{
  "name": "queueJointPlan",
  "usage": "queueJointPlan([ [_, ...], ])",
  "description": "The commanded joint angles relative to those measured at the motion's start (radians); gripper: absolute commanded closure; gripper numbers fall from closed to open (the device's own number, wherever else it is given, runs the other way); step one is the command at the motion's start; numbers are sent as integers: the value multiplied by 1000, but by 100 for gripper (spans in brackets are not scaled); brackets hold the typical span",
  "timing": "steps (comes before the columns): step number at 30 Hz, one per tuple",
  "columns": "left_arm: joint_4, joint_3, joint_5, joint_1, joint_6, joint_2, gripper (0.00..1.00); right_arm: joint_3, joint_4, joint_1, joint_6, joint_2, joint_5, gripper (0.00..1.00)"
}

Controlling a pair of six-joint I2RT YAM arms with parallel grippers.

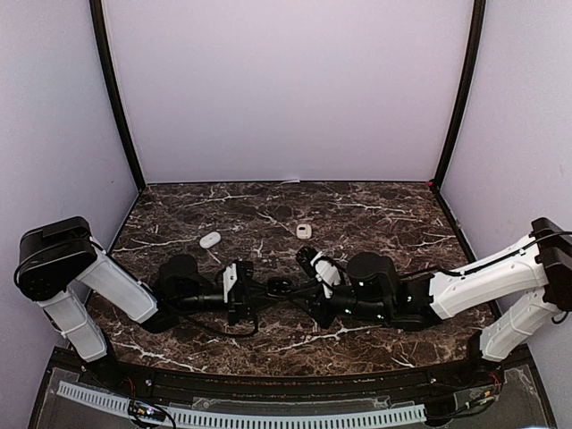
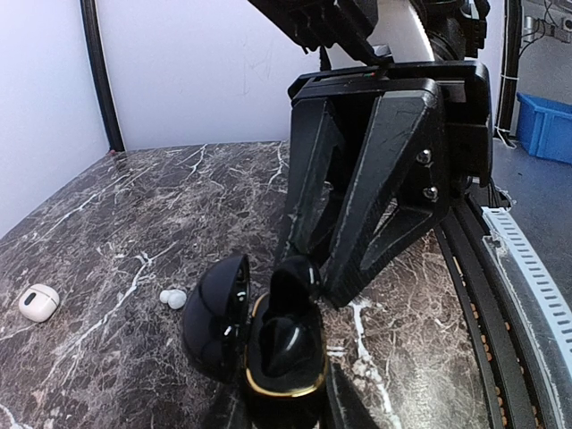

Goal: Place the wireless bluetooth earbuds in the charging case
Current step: Adjust the right earbud in the right side groove of the charging case.

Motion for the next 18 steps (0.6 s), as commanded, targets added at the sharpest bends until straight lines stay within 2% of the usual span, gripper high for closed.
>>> queueJointPlan([
  [1,31,12,23,-6,0,-16,90,41,27,2,2,13,40,83],
  [11,-12,24,-41,-24,50,-16,91,80,7,8,42,58,17,85],
  [18,-38,29,-133,-63,112,-16,91,124,-81,8,205,85,46,87],
])
